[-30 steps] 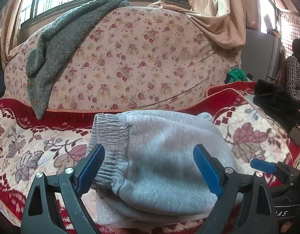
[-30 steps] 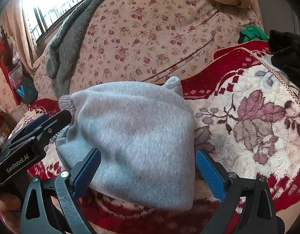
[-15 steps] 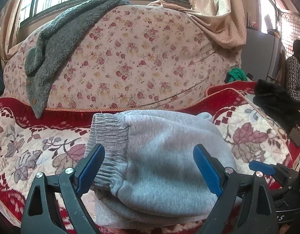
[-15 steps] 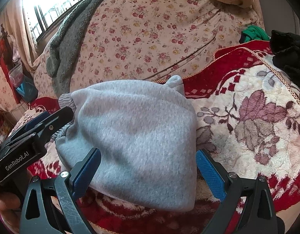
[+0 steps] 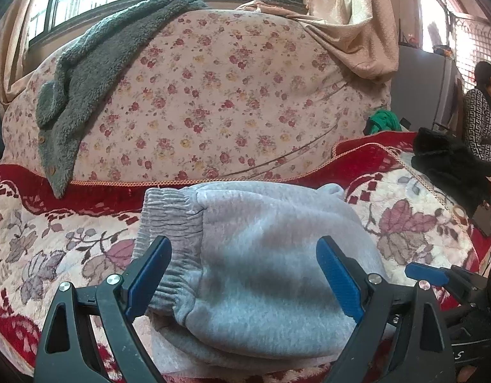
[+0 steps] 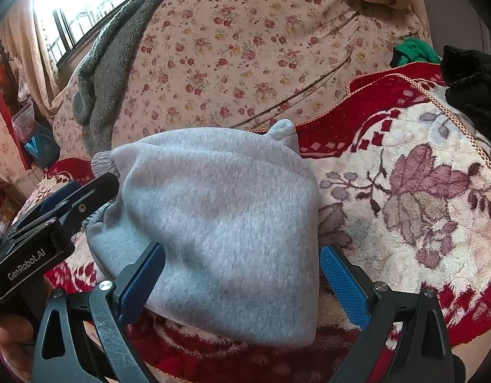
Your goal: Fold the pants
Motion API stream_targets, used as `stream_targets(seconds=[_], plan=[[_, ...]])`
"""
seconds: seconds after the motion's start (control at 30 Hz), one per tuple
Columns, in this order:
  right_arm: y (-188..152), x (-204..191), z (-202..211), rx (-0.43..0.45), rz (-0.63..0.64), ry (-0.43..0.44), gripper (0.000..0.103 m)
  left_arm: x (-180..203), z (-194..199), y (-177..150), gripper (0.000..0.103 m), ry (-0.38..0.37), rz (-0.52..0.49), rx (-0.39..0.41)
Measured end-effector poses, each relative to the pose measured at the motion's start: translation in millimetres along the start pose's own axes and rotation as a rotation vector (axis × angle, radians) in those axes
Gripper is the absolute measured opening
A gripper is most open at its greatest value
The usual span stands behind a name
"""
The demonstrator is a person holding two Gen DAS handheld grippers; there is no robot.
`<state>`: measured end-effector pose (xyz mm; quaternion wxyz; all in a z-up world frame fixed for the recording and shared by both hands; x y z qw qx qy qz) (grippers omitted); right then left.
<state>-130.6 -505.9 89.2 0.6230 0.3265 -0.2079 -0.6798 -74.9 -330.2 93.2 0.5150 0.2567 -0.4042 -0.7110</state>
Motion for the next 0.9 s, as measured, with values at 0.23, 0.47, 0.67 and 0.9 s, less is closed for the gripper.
stream_targets(seconds=[0.23,0.47,0.67,0.9], plan=[[2.0,2.3,-0.3,0.0,-0.002,-0.005,0.1,2.7,1.4,0.5,0.092,-0.003,0.0,-0.007],[0.1,4.7,-2.9,-0.013,-0.009,-0.01,0.1,0.3,-1.4,0.4,0.092,-0.003,0.006,-0.022],[-0.5,4.0,-4.1,-0.015,-0.005,-0.01,0.1,-0.6,-2.4,-0.4,0.092,-0.003,0.003,-0.021],[-0.6,4.7,-4.6,-0.015,-0.012,-0.011,0.1,2.7,-2.7,-3.7,0.092,-0.012,-0.025,-0.004]])
Point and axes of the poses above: each gripper's, at about its wrist camera, not at the fingertips, and z roughly against the way its jaws point, x to its right, y to its top, the point moved 5 cm from there along -z, roughly the way its jaws point, and after that the axes turned 3 degrees about z, right-handed, at the moved point
